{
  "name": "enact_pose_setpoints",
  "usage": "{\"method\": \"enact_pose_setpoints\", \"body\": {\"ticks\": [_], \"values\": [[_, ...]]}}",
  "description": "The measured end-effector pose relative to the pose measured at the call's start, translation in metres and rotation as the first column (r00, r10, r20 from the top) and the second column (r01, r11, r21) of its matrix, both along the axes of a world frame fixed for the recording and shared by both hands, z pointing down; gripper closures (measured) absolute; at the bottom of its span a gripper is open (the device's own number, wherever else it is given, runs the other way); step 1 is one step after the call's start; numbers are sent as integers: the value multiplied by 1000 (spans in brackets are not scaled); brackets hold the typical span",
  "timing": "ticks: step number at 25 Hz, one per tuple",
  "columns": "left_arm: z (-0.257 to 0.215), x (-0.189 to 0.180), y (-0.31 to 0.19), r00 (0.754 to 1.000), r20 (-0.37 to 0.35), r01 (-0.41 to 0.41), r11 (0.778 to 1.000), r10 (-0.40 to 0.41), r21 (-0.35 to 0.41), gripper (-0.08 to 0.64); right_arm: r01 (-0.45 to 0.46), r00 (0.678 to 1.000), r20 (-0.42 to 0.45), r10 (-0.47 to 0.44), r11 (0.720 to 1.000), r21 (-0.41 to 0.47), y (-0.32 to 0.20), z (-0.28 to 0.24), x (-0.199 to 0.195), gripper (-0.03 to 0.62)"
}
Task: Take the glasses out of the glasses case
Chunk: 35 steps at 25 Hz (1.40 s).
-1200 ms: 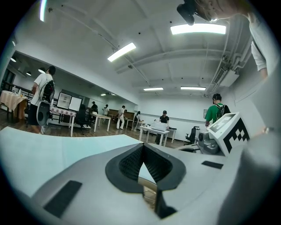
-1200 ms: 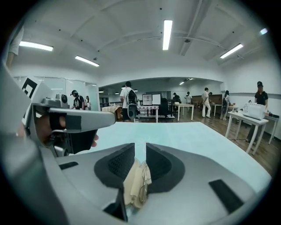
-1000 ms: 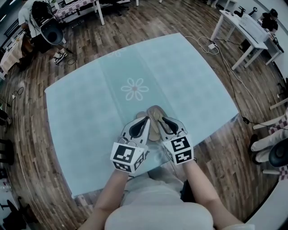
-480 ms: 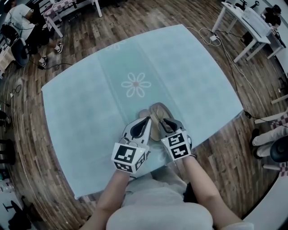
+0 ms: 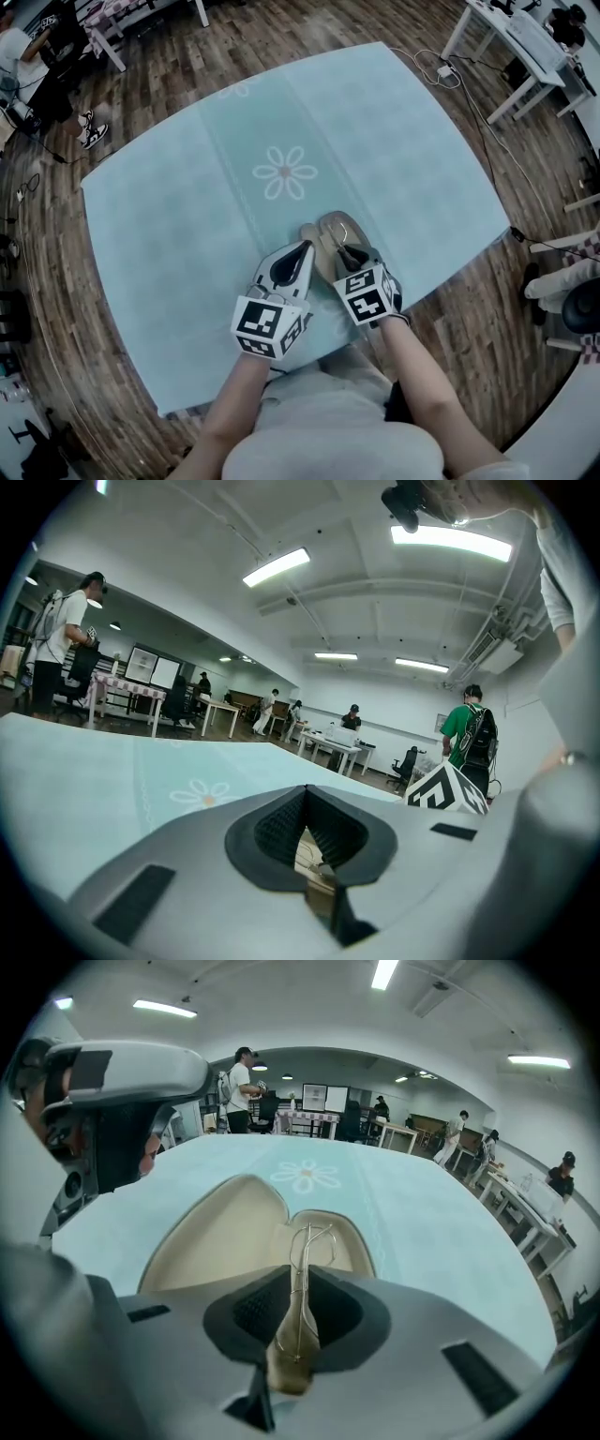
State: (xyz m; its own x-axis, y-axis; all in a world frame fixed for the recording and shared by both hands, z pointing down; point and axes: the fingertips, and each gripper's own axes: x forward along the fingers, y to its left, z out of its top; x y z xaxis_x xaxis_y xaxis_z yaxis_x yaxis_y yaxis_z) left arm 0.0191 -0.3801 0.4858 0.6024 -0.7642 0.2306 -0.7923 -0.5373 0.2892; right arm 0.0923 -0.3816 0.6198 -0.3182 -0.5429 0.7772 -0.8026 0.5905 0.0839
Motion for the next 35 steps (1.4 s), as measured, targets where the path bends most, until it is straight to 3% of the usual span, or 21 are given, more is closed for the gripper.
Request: {"method": "enact_pose_setpoints", "body": {"ticks": [10, 18, 25, 35], "values": [[2, -6, -8, 999, -35, 17, 1000, -17, -14, 551, 17, 999, -26, -19, 995, -103, -4, 9, 3, 549], [2, -14, -11, 998, -48, 41, 999, -42, -20, 552, 41, 988, -143, -62, 988, -146, -8, 12, 2, 572], [-2, -15, -11, 998, -43, 51, 999, -52, -11, 552, -41, 998, -48, 36, 993, -111, -10, 7, 6, 583], [-14, -19, -7, 998, -38, 55, 998, -55, 14, 552, -25, 999, 40, 27, 999, -49, -10, -21, -7, 584]]}}
